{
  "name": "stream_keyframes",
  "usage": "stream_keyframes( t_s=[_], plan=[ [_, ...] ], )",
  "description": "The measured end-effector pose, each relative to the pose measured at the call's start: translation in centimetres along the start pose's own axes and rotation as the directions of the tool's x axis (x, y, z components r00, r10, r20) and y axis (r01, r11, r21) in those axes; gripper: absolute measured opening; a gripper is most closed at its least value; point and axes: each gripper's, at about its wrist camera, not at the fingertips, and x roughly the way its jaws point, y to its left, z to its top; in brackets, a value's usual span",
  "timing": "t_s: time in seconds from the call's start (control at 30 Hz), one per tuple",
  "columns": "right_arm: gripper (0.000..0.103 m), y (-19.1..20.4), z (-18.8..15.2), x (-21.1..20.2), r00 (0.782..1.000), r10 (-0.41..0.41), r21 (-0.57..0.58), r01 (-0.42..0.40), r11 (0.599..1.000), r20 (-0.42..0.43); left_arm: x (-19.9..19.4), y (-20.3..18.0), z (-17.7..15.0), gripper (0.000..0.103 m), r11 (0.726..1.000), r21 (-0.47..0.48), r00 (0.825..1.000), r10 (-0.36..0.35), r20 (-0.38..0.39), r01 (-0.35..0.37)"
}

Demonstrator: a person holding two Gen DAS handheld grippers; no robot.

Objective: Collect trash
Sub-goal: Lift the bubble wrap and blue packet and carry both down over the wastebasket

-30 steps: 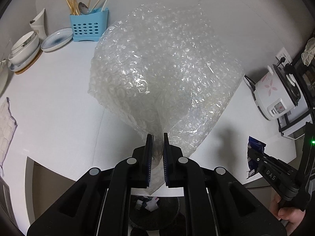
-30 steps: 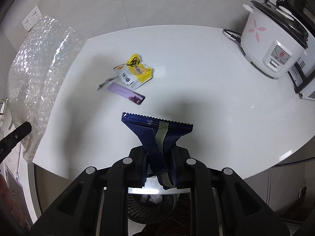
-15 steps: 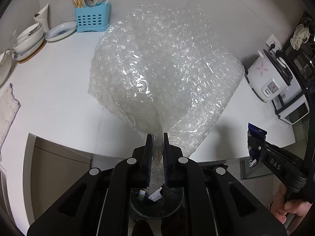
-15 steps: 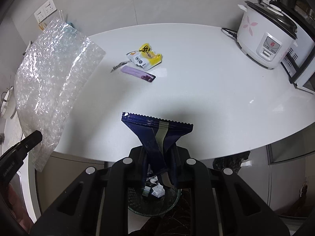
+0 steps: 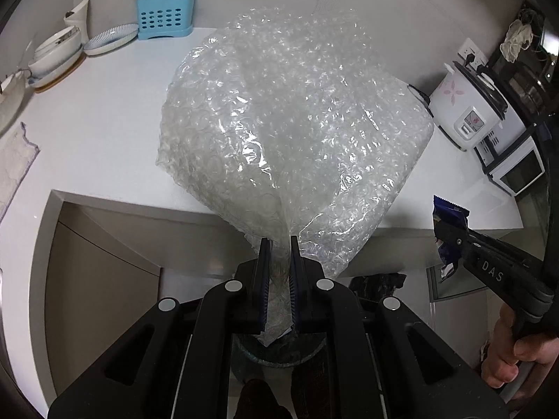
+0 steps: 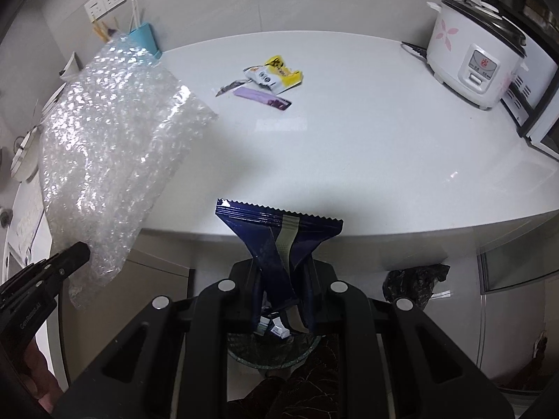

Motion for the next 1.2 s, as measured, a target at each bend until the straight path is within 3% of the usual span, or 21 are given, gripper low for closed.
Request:
stream_keyframes(
  t_s=[0.53, 0.73, 1.07, 1.2],
  plan=[
    [0.017, 1.5, -5.9, 3.0, 0.996, 0.084, -0.070, -0.085, 0.994, -0.026, 2.8, 1.7, -7.4, 0.009, 0.999, 0.018, 0.998, 0.037, -0.052, -0.037],
    [0.017, 1.5, -8.6, 6.1, 0.994, 0.097, -0.093, -0.103, 0.990, -0.059, 5.0, 2.2, -9.3, 0.009, 0.999, 0.024, 0.998, 0.043, -0.039, -0.042],
    [0.018, 1.9, -11.9, 12.4, 0.982, 0.110, -0.111, -0.127, 0.986, -0.153, 9.5, 4.5, -13.4, 0.009, 0.998, -0.018, 0.994, 0.065, -0.090, -0.067],
    [0.023, 2.2, -12.3, 14.3, 0.976, 0.119, -0.116, -0.142, 0.983, -0.183, 10.9, 5.2, -14.5, 0.009, 0.996, -0.024, 0.989, 0.086, -0.120, -0.089]
  ],
)
